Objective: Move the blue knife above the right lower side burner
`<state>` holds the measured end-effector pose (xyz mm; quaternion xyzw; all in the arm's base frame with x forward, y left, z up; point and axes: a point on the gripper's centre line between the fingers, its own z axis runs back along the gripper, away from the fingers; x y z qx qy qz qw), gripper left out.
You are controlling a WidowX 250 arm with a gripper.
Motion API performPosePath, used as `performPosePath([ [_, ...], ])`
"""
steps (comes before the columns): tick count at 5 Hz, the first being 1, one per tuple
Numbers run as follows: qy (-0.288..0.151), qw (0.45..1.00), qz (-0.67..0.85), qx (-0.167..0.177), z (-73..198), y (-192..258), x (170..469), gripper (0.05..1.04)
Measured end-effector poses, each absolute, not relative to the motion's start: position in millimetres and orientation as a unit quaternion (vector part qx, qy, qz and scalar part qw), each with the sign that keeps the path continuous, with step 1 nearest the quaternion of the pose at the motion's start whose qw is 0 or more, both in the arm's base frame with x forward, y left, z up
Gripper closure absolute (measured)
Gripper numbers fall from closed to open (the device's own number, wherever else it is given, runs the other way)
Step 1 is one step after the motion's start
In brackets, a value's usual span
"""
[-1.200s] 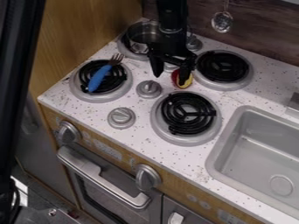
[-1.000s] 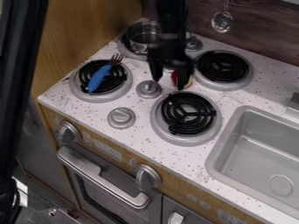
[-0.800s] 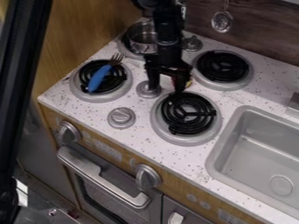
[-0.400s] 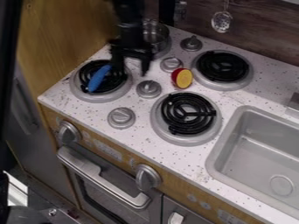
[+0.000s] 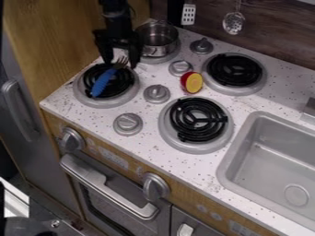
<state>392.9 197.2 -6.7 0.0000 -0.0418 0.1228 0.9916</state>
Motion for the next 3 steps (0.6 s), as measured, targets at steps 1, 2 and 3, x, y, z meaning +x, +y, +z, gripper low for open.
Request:
performPosePath([
  [1,-0.031,0.991,0.131,0.011,-8.4,208.5,382.5,0.083],
  [2,-0.019,0.991,0.132,0.019,-11.9,209.9,376.7,0.083],
  [3,-0.009,0.991,0.133,0.027,-13.9,211.5,372.2,0.083],
])
